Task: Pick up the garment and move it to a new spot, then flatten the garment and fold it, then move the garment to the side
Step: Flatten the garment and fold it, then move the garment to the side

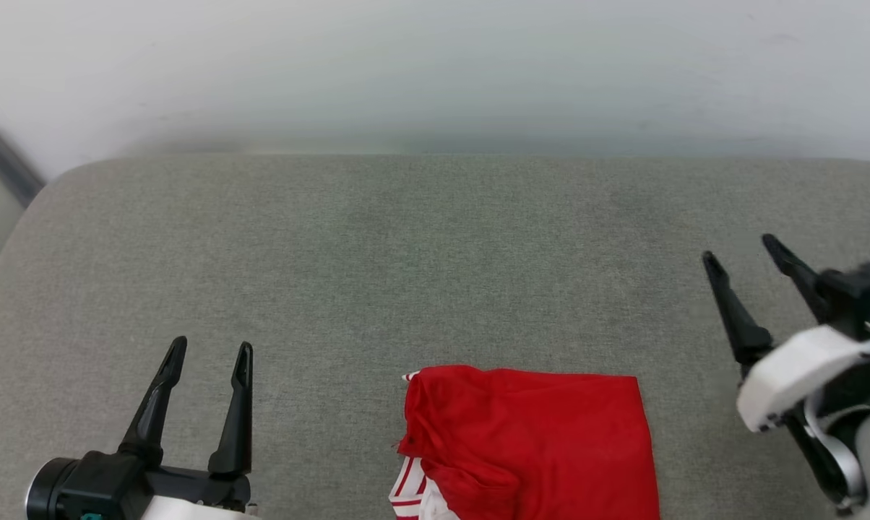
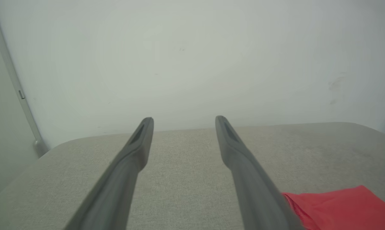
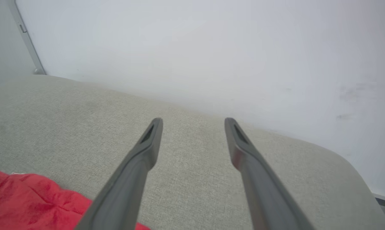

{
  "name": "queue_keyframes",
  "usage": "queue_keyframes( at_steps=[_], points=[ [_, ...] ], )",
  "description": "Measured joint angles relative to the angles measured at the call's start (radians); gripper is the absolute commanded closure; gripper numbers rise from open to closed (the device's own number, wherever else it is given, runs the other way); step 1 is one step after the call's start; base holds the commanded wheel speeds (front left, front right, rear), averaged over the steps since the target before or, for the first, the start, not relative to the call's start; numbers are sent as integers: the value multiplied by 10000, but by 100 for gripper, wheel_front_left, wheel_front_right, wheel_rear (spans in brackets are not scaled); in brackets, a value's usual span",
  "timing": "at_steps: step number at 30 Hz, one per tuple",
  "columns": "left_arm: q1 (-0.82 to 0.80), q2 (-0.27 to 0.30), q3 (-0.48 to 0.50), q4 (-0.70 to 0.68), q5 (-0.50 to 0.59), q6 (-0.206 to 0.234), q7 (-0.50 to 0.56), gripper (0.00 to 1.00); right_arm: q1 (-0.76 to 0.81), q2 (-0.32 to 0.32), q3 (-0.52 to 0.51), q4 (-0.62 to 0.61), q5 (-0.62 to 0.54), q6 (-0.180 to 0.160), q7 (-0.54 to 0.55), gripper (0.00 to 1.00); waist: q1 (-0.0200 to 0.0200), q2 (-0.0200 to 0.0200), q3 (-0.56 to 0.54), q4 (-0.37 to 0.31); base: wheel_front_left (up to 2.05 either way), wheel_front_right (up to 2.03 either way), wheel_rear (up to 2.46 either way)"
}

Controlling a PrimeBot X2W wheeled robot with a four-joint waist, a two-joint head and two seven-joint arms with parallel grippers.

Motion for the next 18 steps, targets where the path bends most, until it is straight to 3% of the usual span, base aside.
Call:
queue_keyframes(
  at_steps=[7, 18],
  points=[
    [-70, -113, -63, -40, -46, 0, 0, 0, 1678, 280, -1336, -1005, 31, 0, -1858, 0, 0, 0, 25, -8, 0, 0, 0],
    [80, -201, -167, -94, -119, 0, 0, 0, 3088, 1252, -1515, -1680, -146, 2, -3150, 0, 0, 0, -21, 97, 0, 0, 0]
  ],
)
